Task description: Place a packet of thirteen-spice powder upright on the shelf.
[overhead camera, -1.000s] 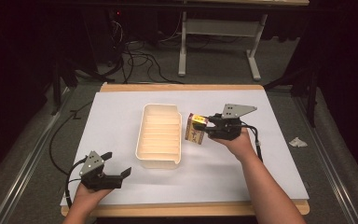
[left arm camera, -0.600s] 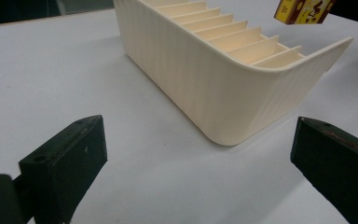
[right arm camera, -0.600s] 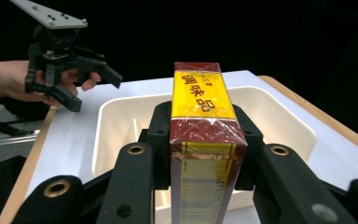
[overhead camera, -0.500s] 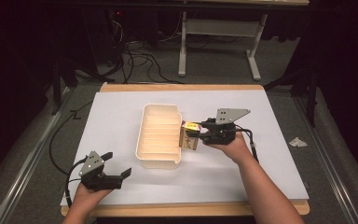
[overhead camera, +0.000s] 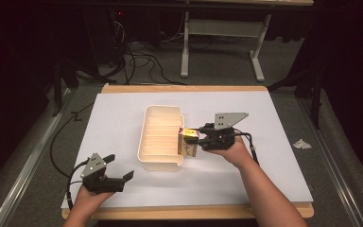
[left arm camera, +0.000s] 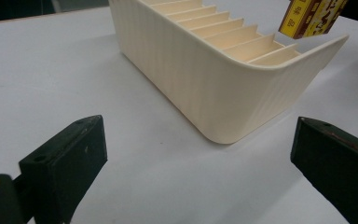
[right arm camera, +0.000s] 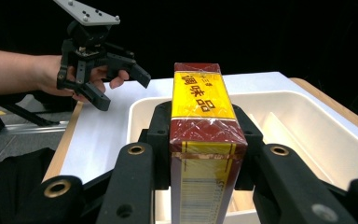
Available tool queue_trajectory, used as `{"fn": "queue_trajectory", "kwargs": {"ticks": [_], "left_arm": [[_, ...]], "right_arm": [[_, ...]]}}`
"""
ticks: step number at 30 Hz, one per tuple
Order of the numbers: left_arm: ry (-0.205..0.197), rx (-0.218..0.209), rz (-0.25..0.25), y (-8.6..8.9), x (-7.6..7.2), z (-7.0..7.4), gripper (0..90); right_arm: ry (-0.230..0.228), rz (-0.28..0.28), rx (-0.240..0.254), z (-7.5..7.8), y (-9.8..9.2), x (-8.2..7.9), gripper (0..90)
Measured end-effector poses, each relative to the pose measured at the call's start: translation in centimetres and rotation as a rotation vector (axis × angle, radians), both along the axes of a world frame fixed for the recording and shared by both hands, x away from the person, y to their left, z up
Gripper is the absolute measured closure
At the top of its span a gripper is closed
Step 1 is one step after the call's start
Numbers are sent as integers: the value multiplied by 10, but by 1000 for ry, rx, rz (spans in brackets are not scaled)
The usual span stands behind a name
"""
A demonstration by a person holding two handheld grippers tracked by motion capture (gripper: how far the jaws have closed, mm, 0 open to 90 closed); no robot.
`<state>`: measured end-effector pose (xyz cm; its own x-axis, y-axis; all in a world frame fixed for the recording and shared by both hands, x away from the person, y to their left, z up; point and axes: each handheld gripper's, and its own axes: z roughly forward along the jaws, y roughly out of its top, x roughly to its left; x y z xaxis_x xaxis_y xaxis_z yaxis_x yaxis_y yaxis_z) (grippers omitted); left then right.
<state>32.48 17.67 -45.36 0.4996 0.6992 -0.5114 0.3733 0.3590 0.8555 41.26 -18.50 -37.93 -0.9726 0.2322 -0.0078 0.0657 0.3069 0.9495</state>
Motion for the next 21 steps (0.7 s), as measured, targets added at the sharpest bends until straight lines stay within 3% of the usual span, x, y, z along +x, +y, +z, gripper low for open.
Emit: {"fn": "queue_trajectory", "kwargs": {"ticks": [21], "left_arm": [[3, -6, -8, 0, -1, 1, 42]], "right_arm": [[-4, 2, -23, -6, 19, 6, 688]]}}
